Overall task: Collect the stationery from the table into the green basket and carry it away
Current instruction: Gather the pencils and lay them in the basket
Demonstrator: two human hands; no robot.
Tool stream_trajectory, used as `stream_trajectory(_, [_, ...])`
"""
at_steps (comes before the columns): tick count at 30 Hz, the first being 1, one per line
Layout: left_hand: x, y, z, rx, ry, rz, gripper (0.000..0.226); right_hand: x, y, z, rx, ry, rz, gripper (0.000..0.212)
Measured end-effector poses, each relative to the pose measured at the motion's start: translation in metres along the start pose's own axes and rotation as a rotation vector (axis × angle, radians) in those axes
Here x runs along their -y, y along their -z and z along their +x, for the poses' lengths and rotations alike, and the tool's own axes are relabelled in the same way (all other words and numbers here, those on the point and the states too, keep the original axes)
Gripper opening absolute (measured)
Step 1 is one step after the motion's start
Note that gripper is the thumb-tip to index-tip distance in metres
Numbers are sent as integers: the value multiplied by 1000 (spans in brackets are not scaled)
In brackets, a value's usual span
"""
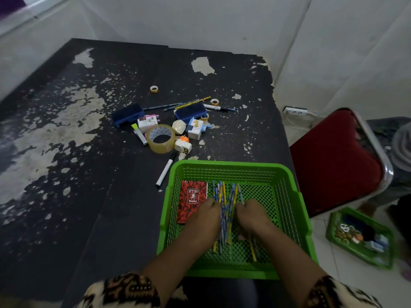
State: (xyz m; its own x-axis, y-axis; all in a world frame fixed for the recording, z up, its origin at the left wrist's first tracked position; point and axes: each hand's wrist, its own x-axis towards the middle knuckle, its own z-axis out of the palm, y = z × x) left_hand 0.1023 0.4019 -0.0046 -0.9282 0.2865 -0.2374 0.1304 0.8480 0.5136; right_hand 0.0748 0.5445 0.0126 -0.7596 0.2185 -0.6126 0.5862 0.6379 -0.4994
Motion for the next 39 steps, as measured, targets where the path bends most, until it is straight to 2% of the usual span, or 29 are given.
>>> stream_trajectory(3, [-4,2,-1,84,-104,223,57,-3,0,9,-118,19,-84,31])
stream_trajectory(5, [-5,2,-3,177,-136,392,75,-8,-5,11,-131,25,-110,22])
stream_trajectory(7, [-4,-2,-6,201,-128,463,80,-10,-7,7,-160,45,-116,16])
stream_trajectory(11, [-1,-6,-8,136,-167,514,80,-20,-7,8,-230,86,-67,19])
stream_trajectory(14, [-1,-7,-7,114,-90,492,76,-24,-7,12,-259,93,31,24])
stream_trajectory(19, [-16,5,-4,58,-35,568,48,-21,-8,12,-226,218,43,22])
stream_trajectory(24, [-12,13,10,103,99,382,38,-29,-13,13,-215,227,4,21])
stream_trajectory(27, [-10,14,15,48,139,262,42,-28,-14,14,-212,257,-21,21])
stream_trajectory(30, [-7,13,14,-44,55,243,31,-26,-16,10,-243,361,-61,32])
stream_trajectory(32, [-3,8,10,-46,-67,359,35,-26,-18,8,-226,435,-126,40])
stream_trajectory(35, [3,3,1,55,-122,498,57,-28,-23,7,-171,508,-198,39])
stream_trajectory(39, [6,6,-3,15,-99,434,59,-29,-25,5,-188,549,-177,41])
